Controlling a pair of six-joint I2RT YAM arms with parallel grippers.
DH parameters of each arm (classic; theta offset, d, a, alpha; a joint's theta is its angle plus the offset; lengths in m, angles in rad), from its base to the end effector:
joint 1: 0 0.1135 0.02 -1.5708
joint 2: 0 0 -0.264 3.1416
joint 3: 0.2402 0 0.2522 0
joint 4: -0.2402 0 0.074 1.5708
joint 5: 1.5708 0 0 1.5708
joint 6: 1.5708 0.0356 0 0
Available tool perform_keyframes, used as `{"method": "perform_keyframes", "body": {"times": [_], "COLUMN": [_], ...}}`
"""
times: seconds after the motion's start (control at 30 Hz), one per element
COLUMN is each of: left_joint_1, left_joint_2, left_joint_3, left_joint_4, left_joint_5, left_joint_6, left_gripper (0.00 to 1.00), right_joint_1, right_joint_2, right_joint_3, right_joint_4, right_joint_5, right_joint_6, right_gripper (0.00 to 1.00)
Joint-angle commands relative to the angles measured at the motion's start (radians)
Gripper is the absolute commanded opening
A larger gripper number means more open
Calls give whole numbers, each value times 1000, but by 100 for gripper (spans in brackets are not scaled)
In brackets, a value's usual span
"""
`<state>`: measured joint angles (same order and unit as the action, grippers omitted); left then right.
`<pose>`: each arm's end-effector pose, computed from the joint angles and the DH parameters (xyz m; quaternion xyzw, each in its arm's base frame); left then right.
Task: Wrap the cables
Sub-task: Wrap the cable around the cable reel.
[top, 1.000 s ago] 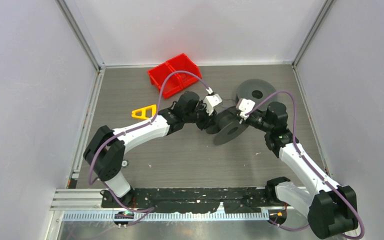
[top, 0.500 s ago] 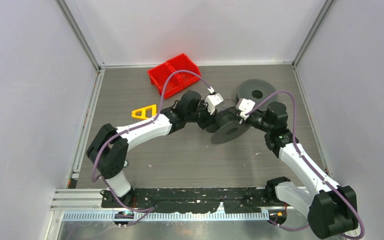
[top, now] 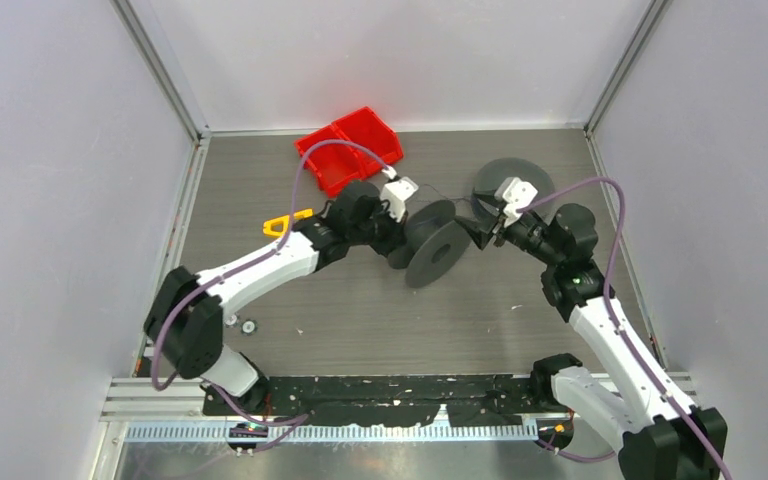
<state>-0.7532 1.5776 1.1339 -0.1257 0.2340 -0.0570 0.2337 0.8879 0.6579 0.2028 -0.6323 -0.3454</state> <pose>0.2572 -0.2524 0.2680 0.3499 0.7999 -0.2820 0.3978 0.1977 0.0687 0.3181 -0.4023 0.5909 0.1855 0.6743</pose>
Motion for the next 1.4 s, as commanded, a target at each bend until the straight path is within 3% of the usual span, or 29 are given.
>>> {"method": "perform_keyframes", "body": {"times": [0.0, 0.1, 0.23, 0.43, 0.5, 0.57, 0.7, 1.03, 1.1, 1.2, 1.37], "left_joint_1": [18, 24, 48, 133, 159, 172, 176, 177, 177, 177, 177], "left_joint_2": [-194, -308, -447, -630, -684, -726, -766, -880, -892, -894, -897], "left_joint_3": [-2, -45, -54, -7, 6, 19, 70, 118, 126, 146, 163], "left_joint_4": [-120, -199, -338, -515, -534, -545, -590, -536, -513, -504, -510], "left_joint_5": [-98, -122, -140, -123, -102, -92, -74, -48, -45, -36, -56], "left_joint_6": [-46, -32, -44, -105, -139, -176, -236, -372, -392, -407, -418], "left_gripper": [0, 0, 0, 0, 0, 0, 0, 0, 0, 0, 0], "right_joint_1": [1, 1, 1, 3, 35, 94, 236, 366, 386, 391, 393], "right_joint_2": [-88, -133, -168, -110, -22, 61, 183, 465, 540, 678, 792], "right_joint_3": [56, 29, -76, -165, -212, -229, -249, -191, -181, -178, -147], "right_joint_4": [51, 96, 295, 444, 627, 698, 777, 935, 1012, 1271, 1405], "right_joint_5": [-12, -82, -114, -222, -260, -294, -242, -243, -220, -146, -158], "right_joint_6": [175, 224, 265, 232, 264, 267, 194, 183, 201, 300, 411], "right_gripper": [66, 68, 70, 71, 71, 71, 70, 71, 71, 70, 66]}}
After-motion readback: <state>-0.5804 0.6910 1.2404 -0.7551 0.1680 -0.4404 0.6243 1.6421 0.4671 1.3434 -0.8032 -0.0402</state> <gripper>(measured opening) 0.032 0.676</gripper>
